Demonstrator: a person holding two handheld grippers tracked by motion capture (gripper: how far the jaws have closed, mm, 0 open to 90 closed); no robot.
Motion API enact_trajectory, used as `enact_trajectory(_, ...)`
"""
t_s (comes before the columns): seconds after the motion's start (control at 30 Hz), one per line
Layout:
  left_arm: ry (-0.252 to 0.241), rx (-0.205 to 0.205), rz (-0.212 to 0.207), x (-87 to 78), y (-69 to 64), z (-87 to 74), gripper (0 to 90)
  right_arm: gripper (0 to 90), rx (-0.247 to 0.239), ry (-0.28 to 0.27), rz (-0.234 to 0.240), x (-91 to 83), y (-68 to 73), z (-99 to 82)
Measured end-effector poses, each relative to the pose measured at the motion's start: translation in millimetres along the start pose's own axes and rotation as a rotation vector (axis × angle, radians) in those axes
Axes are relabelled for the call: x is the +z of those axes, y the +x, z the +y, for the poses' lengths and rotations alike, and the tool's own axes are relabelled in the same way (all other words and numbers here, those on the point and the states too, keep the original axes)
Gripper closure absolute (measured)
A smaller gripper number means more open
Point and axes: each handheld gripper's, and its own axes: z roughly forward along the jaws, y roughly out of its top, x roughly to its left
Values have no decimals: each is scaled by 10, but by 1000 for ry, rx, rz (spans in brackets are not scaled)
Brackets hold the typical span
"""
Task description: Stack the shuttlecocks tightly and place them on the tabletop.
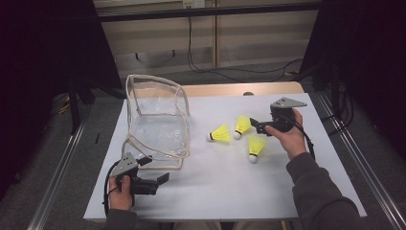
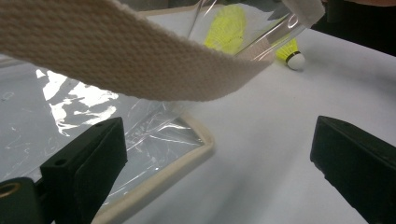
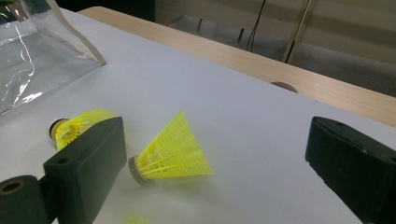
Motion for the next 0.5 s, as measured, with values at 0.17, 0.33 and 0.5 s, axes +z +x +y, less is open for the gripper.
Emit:
enact_trajectory(0.17,0,-4,0,4,-2,-2,36,45,-4,7,5,36,-5,23)
enact_trajectory(0.33,3,-4,0,6,-1,-3,36,46,1,18,5,69,-26,22)
enact_trajectory(0.5,3,-4,0,6,-2,-3,37,44,11,23,2,89,-43,29)
